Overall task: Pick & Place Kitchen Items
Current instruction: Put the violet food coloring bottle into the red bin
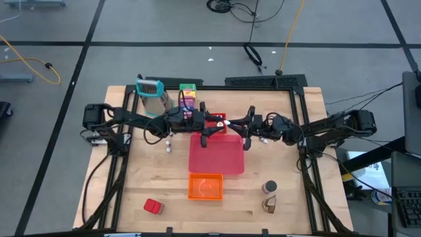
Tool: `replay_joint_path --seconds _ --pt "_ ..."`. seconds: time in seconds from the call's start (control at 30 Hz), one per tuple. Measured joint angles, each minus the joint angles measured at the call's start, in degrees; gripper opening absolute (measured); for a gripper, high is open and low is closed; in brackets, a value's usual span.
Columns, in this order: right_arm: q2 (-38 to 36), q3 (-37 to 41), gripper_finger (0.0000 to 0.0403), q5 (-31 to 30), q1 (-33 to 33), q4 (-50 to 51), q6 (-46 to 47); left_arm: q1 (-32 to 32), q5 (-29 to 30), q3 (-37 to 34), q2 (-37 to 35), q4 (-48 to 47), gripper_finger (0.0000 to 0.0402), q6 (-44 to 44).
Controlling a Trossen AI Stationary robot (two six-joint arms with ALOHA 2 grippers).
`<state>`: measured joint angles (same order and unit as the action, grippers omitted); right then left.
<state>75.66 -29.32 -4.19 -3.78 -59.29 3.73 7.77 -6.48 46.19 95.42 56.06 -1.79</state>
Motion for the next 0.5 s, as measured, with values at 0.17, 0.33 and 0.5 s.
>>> replay_joint_path --seconds 0.17,0.33,0.5 --pt "0.5 0.0 0.0051 0.1 0.2 -0.5 0.0 0.0 -0.1 0.0 0.0 0.3 0.0159 -0.6" --pt "3.9 -1.9 0.0051 0.1 0.2 -1.8 0.0 -0.1 -2.6 0.1 0.0 1.3 0.0159 -0.8" --pt "6.9 -4.3 0.0051 1.5 0.1 -2.1 -1.0 -0.1 -2.7 0.1 0.0 0.6 0.0159 -0.4"
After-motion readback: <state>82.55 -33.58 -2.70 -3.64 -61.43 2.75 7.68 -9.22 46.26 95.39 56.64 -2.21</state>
